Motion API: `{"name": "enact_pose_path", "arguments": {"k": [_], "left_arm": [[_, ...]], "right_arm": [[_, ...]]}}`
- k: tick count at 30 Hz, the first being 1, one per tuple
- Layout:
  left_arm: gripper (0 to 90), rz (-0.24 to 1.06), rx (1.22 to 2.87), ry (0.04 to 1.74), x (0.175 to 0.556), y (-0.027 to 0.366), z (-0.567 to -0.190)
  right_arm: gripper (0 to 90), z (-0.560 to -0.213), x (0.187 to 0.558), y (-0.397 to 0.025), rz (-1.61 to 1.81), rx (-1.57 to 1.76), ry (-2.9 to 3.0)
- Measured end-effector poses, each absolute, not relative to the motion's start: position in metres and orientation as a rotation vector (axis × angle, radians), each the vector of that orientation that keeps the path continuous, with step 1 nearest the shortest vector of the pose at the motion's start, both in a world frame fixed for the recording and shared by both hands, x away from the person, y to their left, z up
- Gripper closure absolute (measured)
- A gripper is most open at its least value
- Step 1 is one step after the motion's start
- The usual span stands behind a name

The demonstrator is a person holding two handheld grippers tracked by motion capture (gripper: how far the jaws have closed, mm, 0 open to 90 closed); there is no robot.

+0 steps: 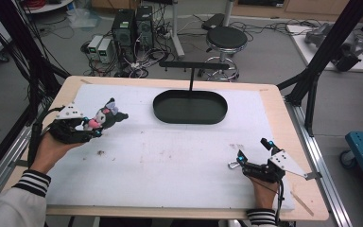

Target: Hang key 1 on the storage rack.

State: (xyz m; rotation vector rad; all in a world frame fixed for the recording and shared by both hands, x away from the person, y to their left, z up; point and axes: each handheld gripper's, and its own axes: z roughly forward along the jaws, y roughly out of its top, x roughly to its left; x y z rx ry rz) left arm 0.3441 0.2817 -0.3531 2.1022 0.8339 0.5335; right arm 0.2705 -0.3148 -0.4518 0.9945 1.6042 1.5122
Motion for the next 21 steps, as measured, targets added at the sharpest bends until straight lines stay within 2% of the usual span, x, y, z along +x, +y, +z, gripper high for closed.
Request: {"name": "enact_pose_path", "arguments": {"k": [21], "left_arm": [[54.3, 0.575, 2.048, 0.778, 0.36, 0.254, -0.297]], "right_arm": [[0.5, -0.452, 0.27, -0.315, 1.523, 0.995, 1.597]]}}
